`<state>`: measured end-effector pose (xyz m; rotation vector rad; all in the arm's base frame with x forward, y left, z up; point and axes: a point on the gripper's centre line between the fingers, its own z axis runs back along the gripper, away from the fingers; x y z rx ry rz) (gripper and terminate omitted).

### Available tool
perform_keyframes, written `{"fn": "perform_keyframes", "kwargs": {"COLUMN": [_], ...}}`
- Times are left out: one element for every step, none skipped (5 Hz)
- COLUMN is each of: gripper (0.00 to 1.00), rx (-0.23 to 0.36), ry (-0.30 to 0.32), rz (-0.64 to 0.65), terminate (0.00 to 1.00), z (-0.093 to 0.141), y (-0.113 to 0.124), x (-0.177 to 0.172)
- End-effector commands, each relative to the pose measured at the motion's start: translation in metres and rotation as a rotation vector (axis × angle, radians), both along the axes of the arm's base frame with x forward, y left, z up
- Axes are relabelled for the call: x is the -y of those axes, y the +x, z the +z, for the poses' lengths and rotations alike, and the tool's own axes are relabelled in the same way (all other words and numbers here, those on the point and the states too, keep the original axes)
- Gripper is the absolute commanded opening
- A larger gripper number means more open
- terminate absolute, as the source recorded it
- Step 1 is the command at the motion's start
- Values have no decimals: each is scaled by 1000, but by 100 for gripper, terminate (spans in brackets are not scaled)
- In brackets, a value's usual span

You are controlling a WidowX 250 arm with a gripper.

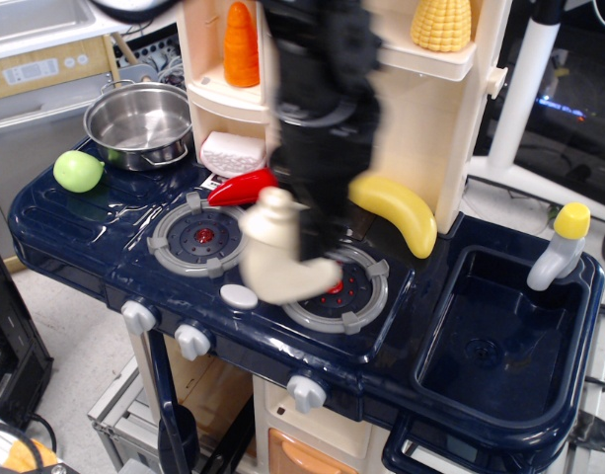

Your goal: Put detergent in sink

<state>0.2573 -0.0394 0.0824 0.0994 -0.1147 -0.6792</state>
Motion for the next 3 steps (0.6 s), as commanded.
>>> {"fn": "perform_keyframes", "kwargs": {"gripper": [0, 0, 100], "rx": [27, 40, 129], "ry": [-77, -106, -123], "rz": [169, 248, 277], "terminate": [0, 0, 100], "z": [41, 40, 30], "y": [50, 61, 61], "x": [74, 121, 131]}}
